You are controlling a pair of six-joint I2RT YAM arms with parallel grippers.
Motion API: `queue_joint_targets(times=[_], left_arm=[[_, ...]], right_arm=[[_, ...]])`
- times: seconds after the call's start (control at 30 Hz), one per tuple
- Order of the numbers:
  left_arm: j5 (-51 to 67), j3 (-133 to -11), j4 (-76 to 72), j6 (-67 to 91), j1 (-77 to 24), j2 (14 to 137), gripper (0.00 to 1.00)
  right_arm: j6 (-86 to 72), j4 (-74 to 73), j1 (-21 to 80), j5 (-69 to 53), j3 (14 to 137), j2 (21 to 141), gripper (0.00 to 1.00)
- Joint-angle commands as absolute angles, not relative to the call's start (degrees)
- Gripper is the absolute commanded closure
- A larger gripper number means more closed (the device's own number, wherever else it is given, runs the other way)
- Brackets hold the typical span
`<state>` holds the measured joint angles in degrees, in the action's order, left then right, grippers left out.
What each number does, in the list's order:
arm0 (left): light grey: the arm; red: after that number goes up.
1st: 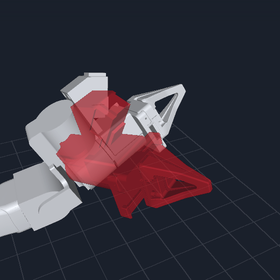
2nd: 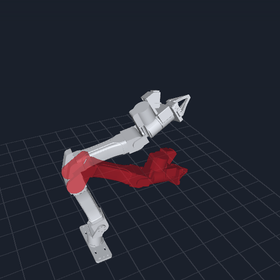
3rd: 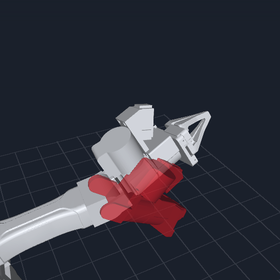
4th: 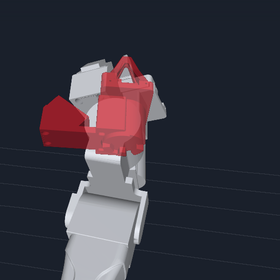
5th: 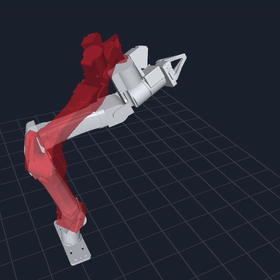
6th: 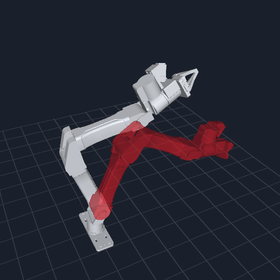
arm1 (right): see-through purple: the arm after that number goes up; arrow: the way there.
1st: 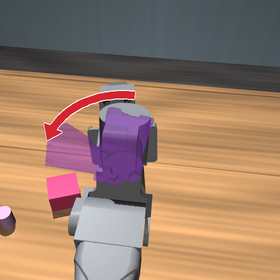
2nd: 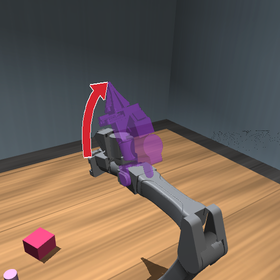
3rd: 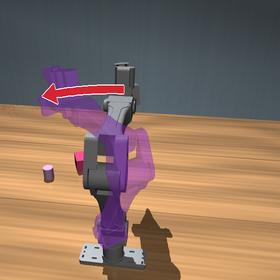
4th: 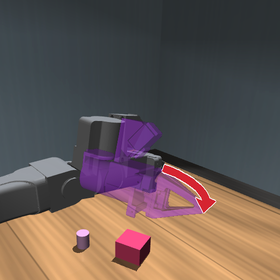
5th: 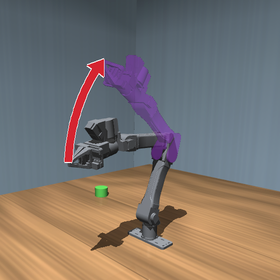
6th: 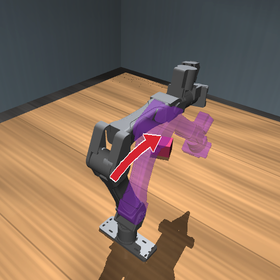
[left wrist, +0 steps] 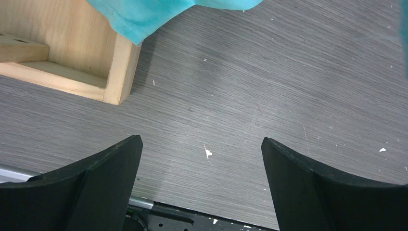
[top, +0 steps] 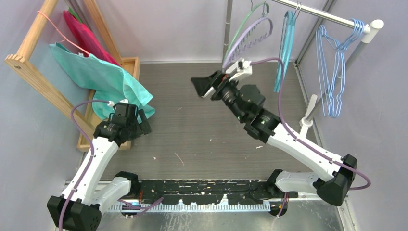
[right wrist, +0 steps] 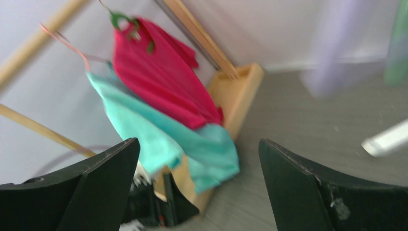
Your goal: Organize the hangers
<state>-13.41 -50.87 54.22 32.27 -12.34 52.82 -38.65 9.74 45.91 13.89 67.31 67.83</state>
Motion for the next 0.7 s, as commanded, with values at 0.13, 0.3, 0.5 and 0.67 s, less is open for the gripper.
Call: queue_joint_targets(times=[0.13, 0.3, 0.5, 0.67], left_arm=[[-12.9, -48.4, 50.9, 33.7, -12.1, 53.3, 0.02], [-11.8, -46.7, 49.3, 34.2, -12.1, 54.2, 0.02], [-11.3, -45.3, 47.5, 35.5, -12.6, 55.7, 0.02], [-11.7, -45.3, 47.5, 35.3, -12.8, 56.8, 0.02]], right_arm=[[-24.9, -1.4, 55.4, 20.3, 53.2, 66.7, 0.00], [-19.6, -0.7, 56.2, 19.8, 46.9, 67.1, 0.00], [-16.1, -0.3, 56.2, 22.9, 44.7, 67.9, 0.00], [-16.0, -1.0, 56.1, 22.0, 44.6, 71.1, 0.00]])
